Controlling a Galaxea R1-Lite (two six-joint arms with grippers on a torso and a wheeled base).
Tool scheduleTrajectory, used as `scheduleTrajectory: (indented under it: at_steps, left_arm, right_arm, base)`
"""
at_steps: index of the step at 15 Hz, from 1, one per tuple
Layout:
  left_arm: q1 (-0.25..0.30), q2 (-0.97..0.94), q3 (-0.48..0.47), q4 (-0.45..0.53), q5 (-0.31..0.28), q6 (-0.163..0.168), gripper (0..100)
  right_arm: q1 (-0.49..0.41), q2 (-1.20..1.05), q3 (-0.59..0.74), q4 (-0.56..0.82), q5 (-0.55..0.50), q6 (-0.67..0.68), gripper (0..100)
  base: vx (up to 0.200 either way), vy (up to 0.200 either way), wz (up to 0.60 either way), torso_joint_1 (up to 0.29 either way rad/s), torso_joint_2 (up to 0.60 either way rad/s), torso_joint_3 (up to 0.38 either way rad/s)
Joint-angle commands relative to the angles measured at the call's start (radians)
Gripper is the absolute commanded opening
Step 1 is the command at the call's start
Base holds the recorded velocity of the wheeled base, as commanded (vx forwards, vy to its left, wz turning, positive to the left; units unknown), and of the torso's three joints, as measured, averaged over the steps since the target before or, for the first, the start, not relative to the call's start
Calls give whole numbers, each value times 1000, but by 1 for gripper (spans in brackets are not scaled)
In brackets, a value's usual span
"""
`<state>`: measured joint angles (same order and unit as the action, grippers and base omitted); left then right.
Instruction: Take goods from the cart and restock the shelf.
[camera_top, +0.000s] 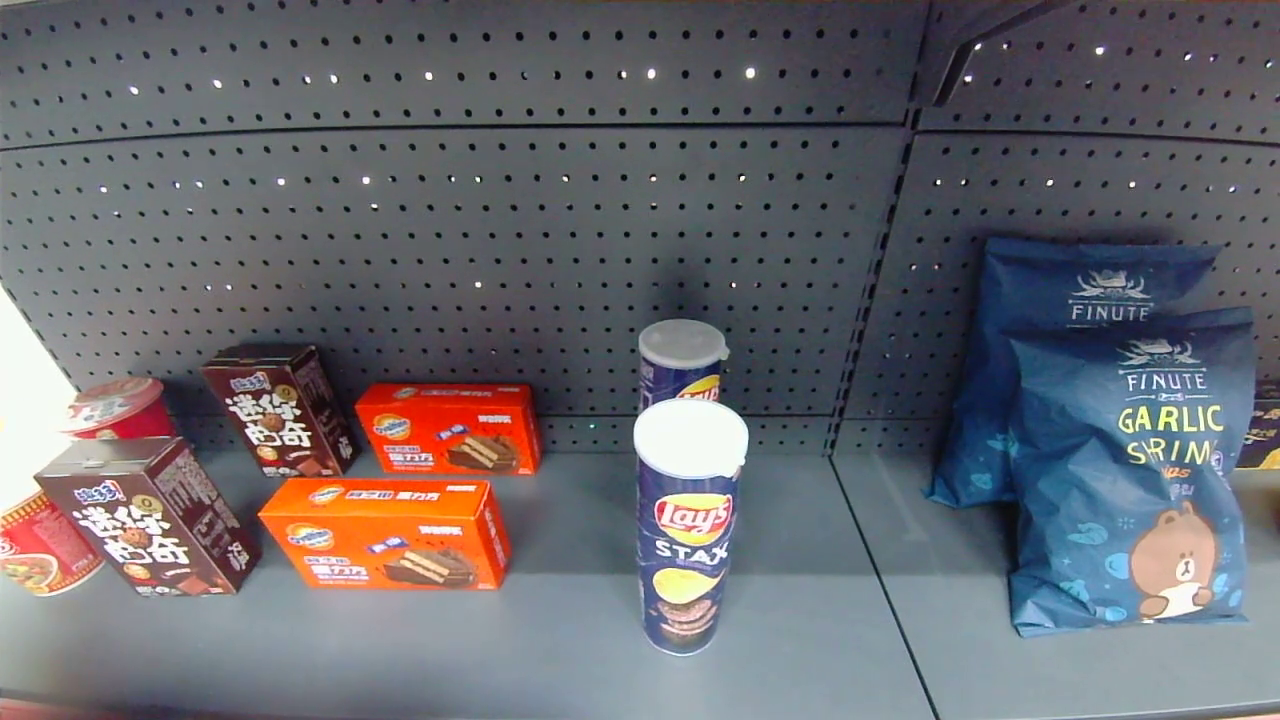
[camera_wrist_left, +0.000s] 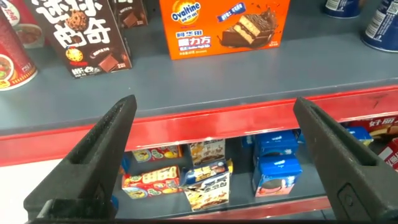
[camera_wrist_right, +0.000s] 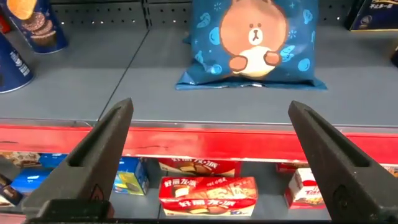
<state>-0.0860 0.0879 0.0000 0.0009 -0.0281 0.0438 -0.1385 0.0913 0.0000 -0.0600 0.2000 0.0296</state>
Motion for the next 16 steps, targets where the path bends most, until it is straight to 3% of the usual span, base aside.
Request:
scheduleTrajectory:
  at_steps: [1, 16]
  left_arm:
    - [0, 3, 0, 1, 0, -1, 100]
    - [0, 3, 0, 1, -1, 1, 100]
  right_arm:
    - [-1, 5, 0, 0, 1, -2, 100]
    - [-1, 4, 0, 0, 1, -17, 100]
  base:
    - [-200, 0, 0, 2, 2, 7]
    - [-13, 13, 0, 1, 0, 0]
